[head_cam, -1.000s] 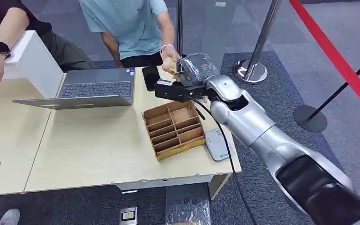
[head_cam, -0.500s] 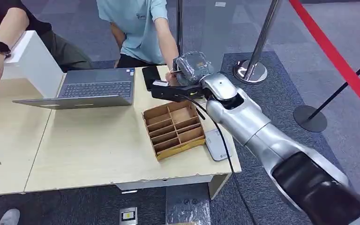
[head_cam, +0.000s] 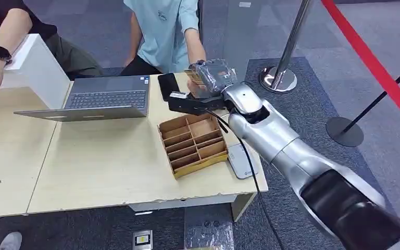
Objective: Pass the card to the sensor for recognition and then transmit it.
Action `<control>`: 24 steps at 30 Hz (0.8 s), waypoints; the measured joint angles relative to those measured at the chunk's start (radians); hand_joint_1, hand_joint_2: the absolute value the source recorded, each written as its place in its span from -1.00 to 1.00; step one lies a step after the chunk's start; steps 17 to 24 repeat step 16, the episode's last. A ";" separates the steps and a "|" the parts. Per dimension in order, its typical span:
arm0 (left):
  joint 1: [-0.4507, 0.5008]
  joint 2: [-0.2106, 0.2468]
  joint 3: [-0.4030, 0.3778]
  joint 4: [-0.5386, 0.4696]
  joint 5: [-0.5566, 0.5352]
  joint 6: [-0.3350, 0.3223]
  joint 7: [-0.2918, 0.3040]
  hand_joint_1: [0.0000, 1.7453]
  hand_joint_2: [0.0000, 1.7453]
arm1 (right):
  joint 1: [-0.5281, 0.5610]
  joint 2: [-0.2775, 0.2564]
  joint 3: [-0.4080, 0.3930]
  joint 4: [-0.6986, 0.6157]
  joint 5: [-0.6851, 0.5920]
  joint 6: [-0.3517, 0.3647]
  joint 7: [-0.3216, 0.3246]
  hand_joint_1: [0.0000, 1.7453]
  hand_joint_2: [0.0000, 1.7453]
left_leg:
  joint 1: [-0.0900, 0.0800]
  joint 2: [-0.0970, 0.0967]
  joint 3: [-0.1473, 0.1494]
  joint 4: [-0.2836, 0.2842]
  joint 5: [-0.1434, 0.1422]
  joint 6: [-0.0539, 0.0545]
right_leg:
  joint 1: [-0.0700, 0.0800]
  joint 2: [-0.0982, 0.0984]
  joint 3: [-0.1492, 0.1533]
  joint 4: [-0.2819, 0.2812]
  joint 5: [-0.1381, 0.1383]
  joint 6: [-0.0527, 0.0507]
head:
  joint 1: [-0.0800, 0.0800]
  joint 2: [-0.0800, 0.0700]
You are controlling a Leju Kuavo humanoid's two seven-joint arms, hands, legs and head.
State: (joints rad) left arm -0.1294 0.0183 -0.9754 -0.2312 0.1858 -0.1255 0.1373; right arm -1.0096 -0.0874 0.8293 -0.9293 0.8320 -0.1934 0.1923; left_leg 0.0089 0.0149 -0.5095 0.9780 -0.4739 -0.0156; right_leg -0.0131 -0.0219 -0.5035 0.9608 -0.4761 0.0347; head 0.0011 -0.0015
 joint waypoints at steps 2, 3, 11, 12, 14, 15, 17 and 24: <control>0.000 0.000 0.000 0.000 0.000 0.000 0.000 -1.00 -1.00 | 0.003 0.000 0.000 0.000 0.002 -0.005 0.000 -1.00 1.00 | 0.000 0.000 0.000 0.000 0.000 0.000 | 0.000 0.000 0.000 0.000 0.000 0.000 | 0.000 0.000; 0.000 0.000 0.000 0.000 0.000 0.000 0.000 -1.00 -1.00 | 0.004 0.000 0.000 0.000 0.004 -0.009 0.000 -1.00 1.00 | 0.000 0.000 0.000 0.000 0.000 0.000 | 0.000 0.000 0.000 0.000 0.000 0.000 | 0.000 0.000; 0.001 0.006 0.000 0.000 0.000 0.000 0.005 -1.00 -1.00 | 0.019 -0.020 -0.007 -0.018 0.010 -0.017 0.008 -1.00 1.00 | 0.000 0.000 0.000 0.000 0.000 0.000 | 0.000 0.000 0.000 0.000 0.000 0.000 | 0.000 0.000; 0.001 0.007 0.000 0.000 0.000 0.000 0.005 -1.00 -1.00 | 0.024 -0.027 -0.010 -0.025 0.010 -0.016 0.011 -1.00 1.00 | 0.000 0.000 0.001 0.000 0.000 0.000 | 0.000 0.000 0.000 0.000 0.000 0.000 | 0.000 0.000; 0.001 0.010 0.000 0.000 0.000 0.000 0.005 -1.00 -1.00 | 0.034 -0.047 -0.013 -0.041 0.014 -0.010 0.028 -1.00 1.00 | 0.000 0.000 0.001 0.000 0.000 0.000 | 0.000 0.000 0.000 -0.001 0.000 0.000 | 0.000 0.000; 0.001 0.012 0.000 0.000 0.000 0.000 0.005 -1.00 -1.00 | 0.043 -0.062 -0.018 -0.053 0.014 -0.006 0.036 -1.00 1.00 | 0.000 0.000 0.001 0.000 0.000 0.000 | 0.000 0.000 0.000 -0.001 0.000 0.000 | 0.000 0.000; 0.002 0.013 0.000 0.000 0.000 0.000 0.005 -1.00 -1.00 | 0.052 -0.077 -0.025 -0.066 0.015 -0.004 0.048 -1.00 1.00 | 0.000 0.000 0.001 0.000 0.000 0.000 | 0.000 0.000 0.000 -0.001 0.000 0.000 | 0.000 0.000; 0.002 0.013 0.000 0.000 0.000 0.000 0.005 -1.00 -1.00 | 0.052 -0.077 -0.025 -0.066 0.015 -0.004 0.048 -1.00 1.00 | 0.000 0.000 0.001 0.000 0.000 0.000 | 0.000 0.000 0.000 -0.001 0.000 0.000 | 0.000 0.000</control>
